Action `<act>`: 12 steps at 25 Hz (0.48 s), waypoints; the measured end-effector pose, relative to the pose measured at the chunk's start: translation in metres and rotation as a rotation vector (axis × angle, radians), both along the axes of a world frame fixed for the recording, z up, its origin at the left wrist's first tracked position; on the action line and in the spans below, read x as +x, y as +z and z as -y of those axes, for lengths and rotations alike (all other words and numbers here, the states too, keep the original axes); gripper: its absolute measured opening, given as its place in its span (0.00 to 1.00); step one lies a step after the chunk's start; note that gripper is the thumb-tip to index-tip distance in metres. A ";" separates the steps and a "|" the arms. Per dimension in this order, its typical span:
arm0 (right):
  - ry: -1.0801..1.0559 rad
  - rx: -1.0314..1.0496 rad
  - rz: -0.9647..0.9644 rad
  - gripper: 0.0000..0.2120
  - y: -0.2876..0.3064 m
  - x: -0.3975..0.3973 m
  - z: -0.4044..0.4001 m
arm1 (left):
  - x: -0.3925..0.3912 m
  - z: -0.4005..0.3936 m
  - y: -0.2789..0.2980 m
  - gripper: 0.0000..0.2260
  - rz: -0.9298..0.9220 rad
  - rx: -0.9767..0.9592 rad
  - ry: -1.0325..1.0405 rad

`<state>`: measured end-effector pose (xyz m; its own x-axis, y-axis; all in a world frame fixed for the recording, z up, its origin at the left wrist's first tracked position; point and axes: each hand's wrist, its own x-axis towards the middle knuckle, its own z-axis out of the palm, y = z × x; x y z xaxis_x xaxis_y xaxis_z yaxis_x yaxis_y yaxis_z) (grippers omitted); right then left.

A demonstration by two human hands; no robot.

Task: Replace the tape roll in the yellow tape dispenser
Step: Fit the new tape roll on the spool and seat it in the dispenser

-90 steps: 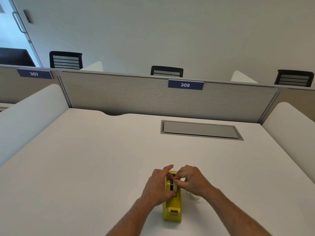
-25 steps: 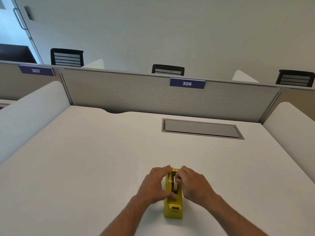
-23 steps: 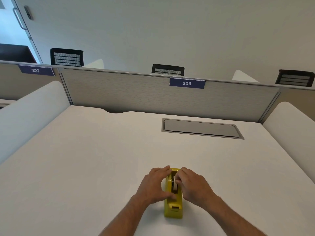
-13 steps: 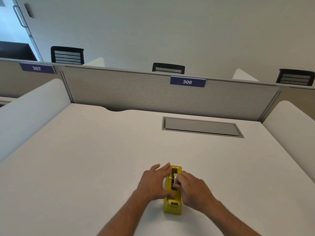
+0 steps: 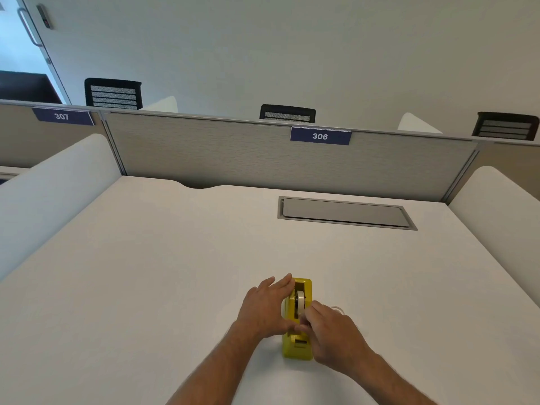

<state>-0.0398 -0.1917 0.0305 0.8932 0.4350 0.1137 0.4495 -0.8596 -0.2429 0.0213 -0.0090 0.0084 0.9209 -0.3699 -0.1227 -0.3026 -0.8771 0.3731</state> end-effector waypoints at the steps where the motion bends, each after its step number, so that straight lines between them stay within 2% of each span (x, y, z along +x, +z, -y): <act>1: -0.001 0.002 -0.003 0.11 -0.001 -0.002 0.000 | 0.000 0.000 0.000 0.49 -0.001 -0.002 0.003; 12: 0.026 -0.021 0.054 0.13 -0.010 -0.019 0.000 | 0.000 0.000 -0.001 0.48 -0.004 -0.006 0.010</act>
<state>-0.0584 -0.1914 0.0208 0.8743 0.4612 0.1517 0.4840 -0.8520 -0.1994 0.0209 -0.0091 0.0076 0.9239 -0.3618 -0.1244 -0.2924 -0.8775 0.3801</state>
